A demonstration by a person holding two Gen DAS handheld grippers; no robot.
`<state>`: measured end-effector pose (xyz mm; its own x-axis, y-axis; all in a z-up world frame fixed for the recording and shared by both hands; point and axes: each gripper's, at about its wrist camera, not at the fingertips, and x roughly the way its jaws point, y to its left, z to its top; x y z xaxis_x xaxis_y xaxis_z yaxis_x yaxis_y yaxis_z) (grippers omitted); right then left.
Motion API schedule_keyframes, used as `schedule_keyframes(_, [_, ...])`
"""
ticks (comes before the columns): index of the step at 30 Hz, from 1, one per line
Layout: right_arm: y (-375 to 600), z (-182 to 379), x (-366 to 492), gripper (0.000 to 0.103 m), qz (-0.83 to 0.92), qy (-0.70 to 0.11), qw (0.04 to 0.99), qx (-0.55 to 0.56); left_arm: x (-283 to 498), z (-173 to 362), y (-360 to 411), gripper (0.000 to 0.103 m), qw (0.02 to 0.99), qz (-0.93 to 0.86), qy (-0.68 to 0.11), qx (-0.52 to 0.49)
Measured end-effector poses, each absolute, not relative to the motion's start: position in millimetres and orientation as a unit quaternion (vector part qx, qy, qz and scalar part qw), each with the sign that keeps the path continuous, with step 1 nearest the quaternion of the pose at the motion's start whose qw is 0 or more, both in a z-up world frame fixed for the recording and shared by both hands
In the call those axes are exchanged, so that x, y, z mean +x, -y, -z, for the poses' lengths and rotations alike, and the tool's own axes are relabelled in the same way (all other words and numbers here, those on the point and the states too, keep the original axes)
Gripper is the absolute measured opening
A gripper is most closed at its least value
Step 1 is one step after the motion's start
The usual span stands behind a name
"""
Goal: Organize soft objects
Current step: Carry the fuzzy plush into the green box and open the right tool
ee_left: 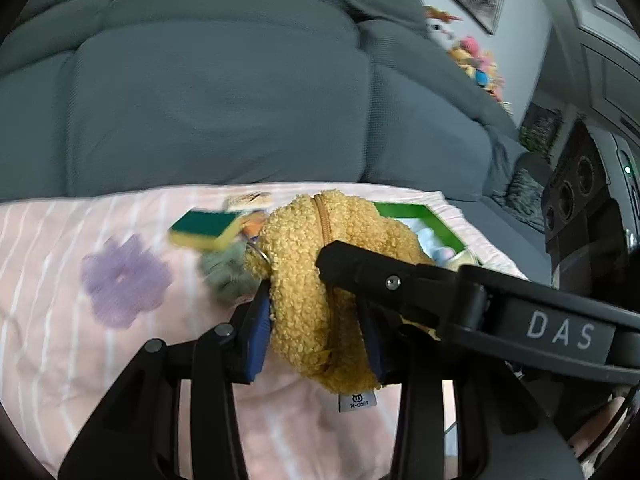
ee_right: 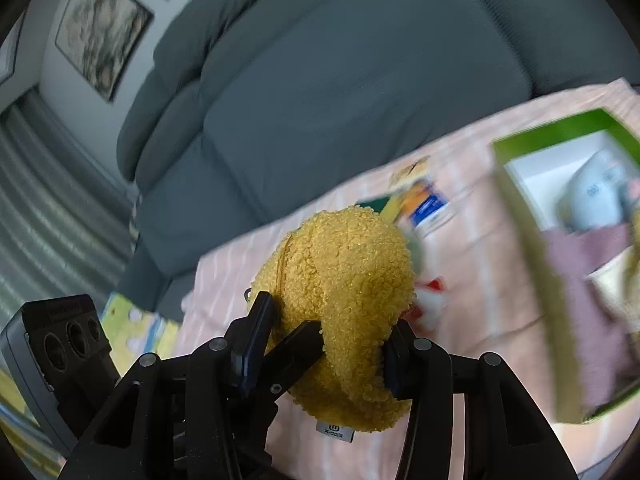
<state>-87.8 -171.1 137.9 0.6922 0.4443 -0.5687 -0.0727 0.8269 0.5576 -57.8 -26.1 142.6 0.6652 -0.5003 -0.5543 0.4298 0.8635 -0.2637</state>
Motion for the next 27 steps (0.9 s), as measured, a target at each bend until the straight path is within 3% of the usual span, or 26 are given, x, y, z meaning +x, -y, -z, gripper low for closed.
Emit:
schedule_keyframes(17, [298.5,-145.2,-127.5,0.051,-0.016,-0.260,0.914,0.311,-41.0,-145.1,160.3,0.037,0.869,0.372,-0.326,-0.016])
schedule_keyframes(27, [350.0,-113.5,-124.2,0.051,0.056,-0.291,0.884,0.361,-23.7,-113.1,213.1,0.037,0.835,0.395,-0.384,0.009])
